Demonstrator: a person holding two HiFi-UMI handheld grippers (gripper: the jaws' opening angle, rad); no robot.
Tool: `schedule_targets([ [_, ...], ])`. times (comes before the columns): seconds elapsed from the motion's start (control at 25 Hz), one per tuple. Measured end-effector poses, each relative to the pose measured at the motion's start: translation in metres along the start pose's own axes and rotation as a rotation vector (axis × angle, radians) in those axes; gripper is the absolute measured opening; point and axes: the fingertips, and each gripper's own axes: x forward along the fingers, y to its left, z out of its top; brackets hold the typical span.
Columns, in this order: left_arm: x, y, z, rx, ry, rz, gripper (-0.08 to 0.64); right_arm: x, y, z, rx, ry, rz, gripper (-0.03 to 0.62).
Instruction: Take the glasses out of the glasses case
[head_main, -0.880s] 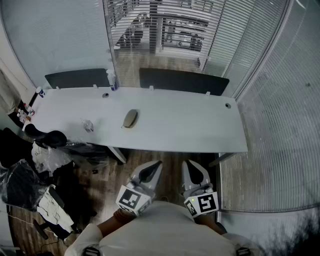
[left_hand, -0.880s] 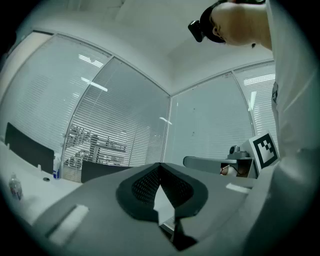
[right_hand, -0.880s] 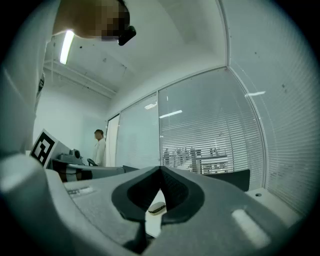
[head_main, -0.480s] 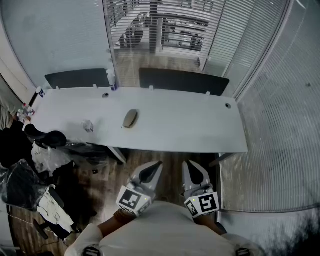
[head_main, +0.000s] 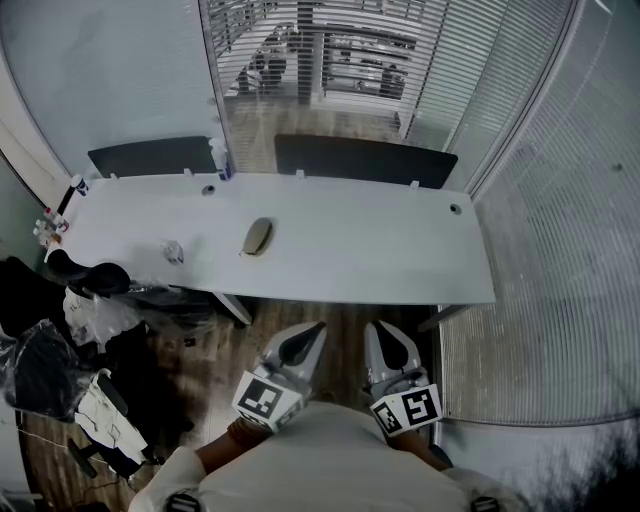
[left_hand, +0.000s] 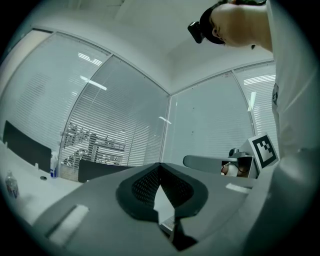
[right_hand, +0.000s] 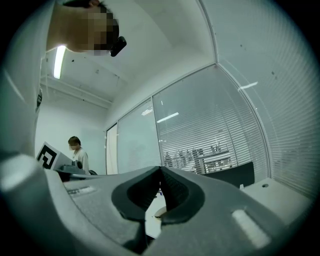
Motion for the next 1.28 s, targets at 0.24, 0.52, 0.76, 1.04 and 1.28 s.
schedule_targets([
  [0.24,0.014,-0.011,-0.004,0.0,0.016,0.002,0.002,-0.003,-0.015,-0.002,0.005,0.009,0.0,0.0],
  [0.52,0.024,-0.022,-0.01,0.002,0.026,0.041,0.002,-0.012,-0.034,-0.004,0.016,0.025,0.017,0.0],
  [0.76,0.026,-0.023,-0.028,-0.016,0.031,0.089,0.002,-0.018,-0.045,-0.017,0.026,0.062,0.028,0.0],
  [1.04,0.039,-0.034,-0.022,-0.015,0.038,0.086,0.002,-0.018,-0.054,-0.01,0.034,0.051,0.043,0.0],
  [1.28,0.045,-0.03,-0.028,0.0,0.042,0.09,0.002,-0.019,-0.063,-0.019,0.04,0.058,0.034,0.0],
])
